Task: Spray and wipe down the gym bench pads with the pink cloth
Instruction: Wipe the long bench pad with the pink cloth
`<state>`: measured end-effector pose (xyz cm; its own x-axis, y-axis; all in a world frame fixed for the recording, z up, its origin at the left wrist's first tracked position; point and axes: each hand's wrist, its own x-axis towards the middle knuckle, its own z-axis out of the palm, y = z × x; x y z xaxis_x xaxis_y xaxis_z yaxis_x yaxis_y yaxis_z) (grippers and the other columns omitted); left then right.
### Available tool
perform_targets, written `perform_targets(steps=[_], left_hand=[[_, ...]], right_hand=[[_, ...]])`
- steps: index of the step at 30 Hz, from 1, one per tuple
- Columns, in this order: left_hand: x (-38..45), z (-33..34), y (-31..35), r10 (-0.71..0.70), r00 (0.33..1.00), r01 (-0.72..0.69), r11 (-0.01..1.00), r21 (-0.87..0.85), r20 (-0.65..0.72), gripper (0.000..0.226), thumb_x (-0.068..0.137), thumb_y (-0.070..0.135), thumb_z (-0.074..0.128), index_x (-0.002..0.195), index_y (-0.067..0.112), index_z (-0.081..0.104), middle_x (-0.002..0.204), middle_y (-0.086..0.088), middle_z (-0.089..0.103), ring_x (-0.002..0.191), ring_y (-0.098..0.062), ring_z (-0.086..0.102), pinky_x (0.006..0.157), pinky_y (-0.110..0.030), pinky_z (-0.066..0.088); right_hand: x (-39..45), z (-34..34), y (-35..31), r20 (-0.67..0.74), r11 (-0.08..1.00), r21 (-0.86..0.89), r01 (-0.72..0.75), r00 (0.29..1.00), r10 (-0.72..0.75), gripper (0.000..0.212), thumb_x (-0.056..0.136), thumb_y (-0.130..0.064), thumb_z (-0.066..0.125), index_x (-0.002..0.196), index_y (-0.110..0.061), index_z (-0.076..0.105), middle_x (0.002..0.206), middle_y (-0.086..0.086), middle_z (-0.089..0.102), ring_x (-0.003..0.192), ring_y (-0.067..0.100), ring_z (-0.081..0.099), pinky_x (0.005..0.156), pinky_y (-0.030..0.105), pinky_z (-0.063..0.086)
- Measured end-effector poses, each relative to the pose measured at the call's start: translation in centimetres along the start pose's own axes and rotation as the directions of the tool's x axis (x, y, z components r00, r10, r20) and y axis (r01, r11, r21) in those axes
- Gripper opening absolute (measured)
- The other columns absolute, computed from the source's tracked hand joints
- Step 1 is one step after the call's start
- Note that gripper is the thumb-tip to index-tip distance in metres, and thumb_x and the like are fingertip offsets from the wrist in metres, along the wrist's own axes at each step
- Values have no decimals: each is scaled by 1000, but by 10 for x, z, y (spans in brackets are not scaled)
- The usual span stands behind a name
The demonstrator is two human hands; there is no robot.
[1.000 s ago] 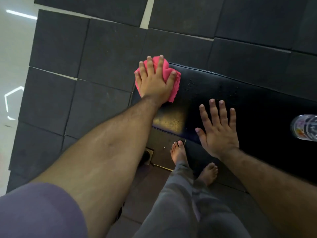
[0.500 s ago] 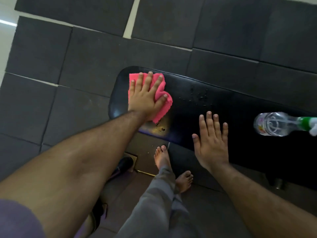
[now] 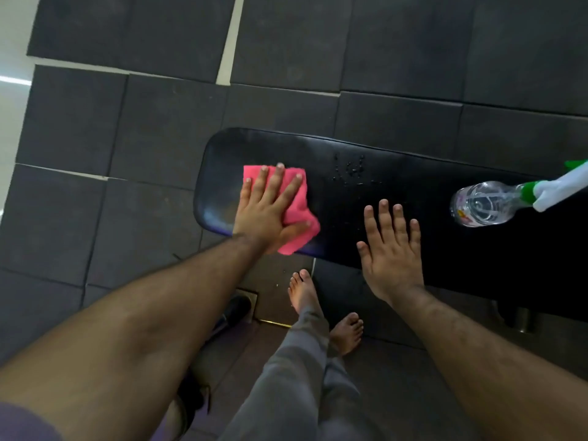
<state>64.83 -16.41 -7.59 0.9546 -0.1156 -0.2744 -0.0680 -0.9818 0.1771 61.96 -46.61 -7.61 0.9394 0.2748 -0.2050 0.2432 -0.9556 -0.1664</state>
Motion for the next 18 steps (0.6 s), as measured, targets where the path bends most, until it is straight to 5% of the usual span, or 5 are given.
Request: perform_targets(steps=[4,9,11,16,18], left_hand=[[21,7,86,-234,972,231,968,-101,-19,113,83,96,40,176,41,4,185,-7,-10,170,-41,-13,132,-63,-14],[-32,26,78,175,985,-175,985,15,2,102,94,90,40,176,39,7,185,-8,-4,171,-40,-6,133,-69,6],[-35,21,47,214,975,-217,975,40,61,101,92,93,29,174,41,2,184,-3,-6,171,-36,-4,133,-69,9],[21,-6,79,-167,985,171,980,-105,49,101,89,98,14,175,47,1,186,-3,-7,170,-37,-13,131,-65,-13],[32,-5,119,-200,979,202,974,-104,31,101,89,99,14,175,46,6,186,-6,-6,169,-41,-13,131,-66,-13]], right_hand=[[-3,3,2,-49,1000,18,8,999,-7,71,108,-46,35,173,-22,17,181,9,9,167,32,8,133,59,5],[-24,-1,15,-58,985,67,-158,985,162,71,109,-48,30,173,-24,13,182,10,3,168,33,1,133,61,1],[-38,-1,28,-17,985,36,-169,985,169,73,108,-50,27,173,-23,10,182,11,-1,168,34,-2,133,62,3],[-50,4,48,16,997,1,-83,996,83,76,105,-49,28,173,-22,8,181,11,-2,167,34,-3,133,62,2],[-51,6,50,-7,997,23,-74,997,74,75,106,-48,29,173,-21,11,181,11,0,168,33,-1,133,61,3]])
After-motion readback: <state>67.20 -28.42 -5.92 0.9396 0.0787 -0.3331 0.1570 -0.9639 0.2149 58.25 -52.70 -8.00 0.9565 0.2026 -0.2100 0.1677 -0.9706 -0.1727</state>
